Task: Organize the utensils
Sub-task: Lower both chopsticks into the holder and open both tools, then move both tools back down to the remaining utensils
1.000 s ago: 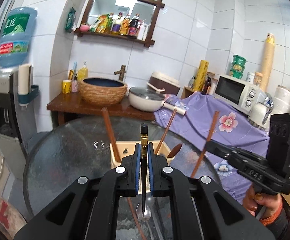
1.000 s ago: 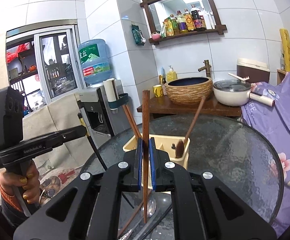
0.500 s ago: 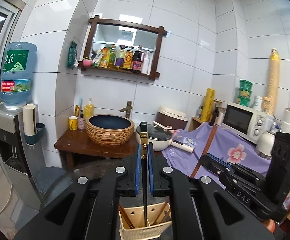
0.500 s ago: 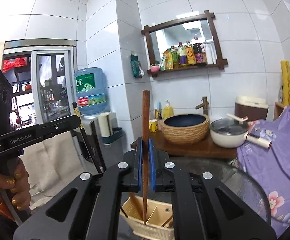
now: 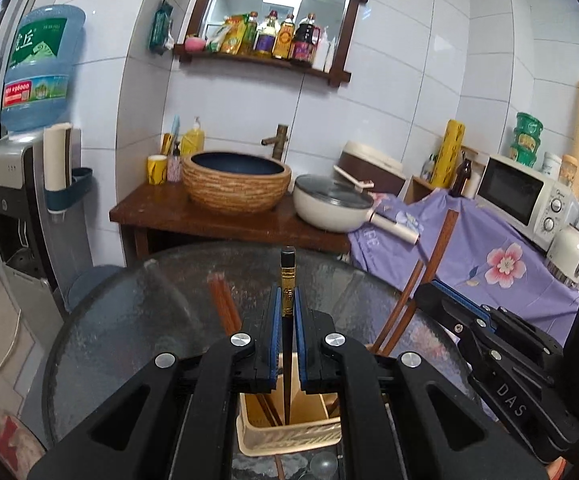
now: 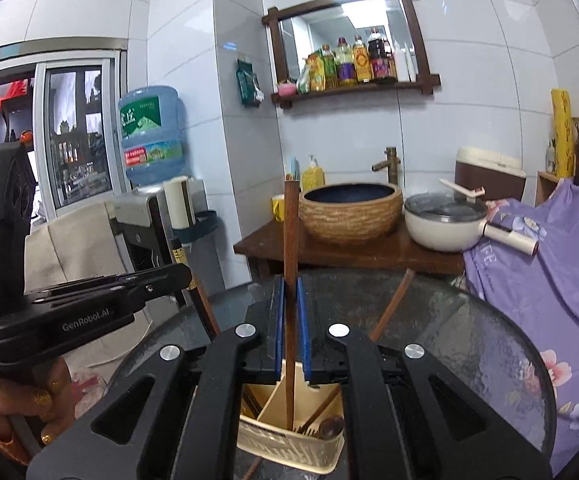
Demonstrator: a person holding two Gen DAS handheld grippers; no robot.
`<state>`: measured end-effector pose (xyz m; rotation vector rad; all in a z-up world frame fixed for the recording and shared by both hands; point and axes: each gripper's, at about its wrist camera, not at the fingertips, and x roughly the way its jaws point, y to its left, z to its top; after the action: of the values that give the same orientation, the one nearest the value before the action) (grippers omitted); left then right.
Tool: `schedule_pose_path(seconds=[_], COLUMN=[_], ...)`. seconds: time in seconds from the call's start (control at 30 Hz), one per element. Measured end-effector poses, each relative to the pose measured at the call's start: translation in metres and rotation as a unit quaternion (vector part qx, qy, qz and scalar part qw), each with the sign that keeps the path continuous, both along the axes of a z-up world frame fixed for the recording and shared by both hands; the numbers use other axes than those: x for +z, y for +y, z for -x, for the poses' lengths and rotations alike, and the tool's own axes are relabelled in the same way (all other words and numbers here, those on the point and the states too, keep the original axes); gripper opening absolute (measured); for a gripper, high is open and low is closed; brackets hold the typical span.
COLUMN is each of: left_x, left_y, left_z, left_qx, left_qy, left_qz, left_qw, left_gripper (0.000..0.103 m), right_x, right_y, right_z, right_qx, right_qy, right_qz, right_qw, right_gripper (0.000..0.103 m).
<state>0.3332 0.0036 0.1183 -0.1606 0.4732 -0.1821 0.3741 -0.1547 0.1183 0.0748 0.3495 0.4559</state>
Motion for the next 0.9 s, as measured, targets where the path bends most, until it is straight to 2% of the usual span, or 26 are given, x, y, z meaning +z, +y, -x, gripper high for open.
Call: schedule_pose_path(seconds=[0.17,0.3,0.53,0.57,0.63,0.67,0.7,0.77,0.8,0.9], left_x=[-0.021,-0.031,-0.029,-0.027,-0.021,-0.018,-0.016,-0.015,-0.016,-0.021], left_y=[-0.001,0.000,0.005,0.005,0.006,0.007,0.009,0.014,0.017,0.026], left_z=[-0.003,-0.006,0.004,0.007,0.018,0.024,0.035,0.051,0.058,0.075], left_qx=[-0.003,-0.004,-0.004,-0.004,-0.004,-0.003,0.002,0.014,0.021,0.037], left_qy=[0.022,0.032,0.020,0.015,0.000,-0.007,-0.020,-0.035,-0.040,-0.045], left_qz=[-0.002,-0.009,-0.002,-0.004,-0.008,-0.009,-0.011,-0.013,-0.014,-0.009], left_qw=[0.9997,0.9994,0.9998,0.9999,1.0000,0.9999,0.9997,0.9992,0.9989,0.9983], left_gripper=[0.007,0.007,0.007,0.010,0.023,0.038,0.050,0.060,0.065,0.076], right_x=[-0.020,-0.026,-0.020,-0.018,-0.013,-0.009,-0.005,-0.001,0.000,-0.003], right_y=[0.002,0.003,-0.002,-0.003,-0.008,-0.011,-0.016,-0.022,-0.025,-0.028], right_z=[-0.004,-0.004,0.002,0.006,0.015,0.022,0.032,0.049,0.058,0.085], right_qx=[0.001,0.000,-0.005,-0.008,-0.015,-0.022,-0.030,-0.033,-0.036,-0.039], right_qy=[0.023,0.027,0.020,0.015,0.002,-0.008,-0.025,-0.043,-0.049,-0.061], right_qz=[0.010,0.017,0.013,0.012,0.007,0.003,-0.002,-0.006,-0.008,-0.004], right_qw=[1.000,0.999,1.000,1.000,1.000,1.000,0.999,0.998,0.998,0.997], right_gripper=[0.007,0.007,0.010,0.015,0.039,0.055,0.057,0.062,0.071,0.074])
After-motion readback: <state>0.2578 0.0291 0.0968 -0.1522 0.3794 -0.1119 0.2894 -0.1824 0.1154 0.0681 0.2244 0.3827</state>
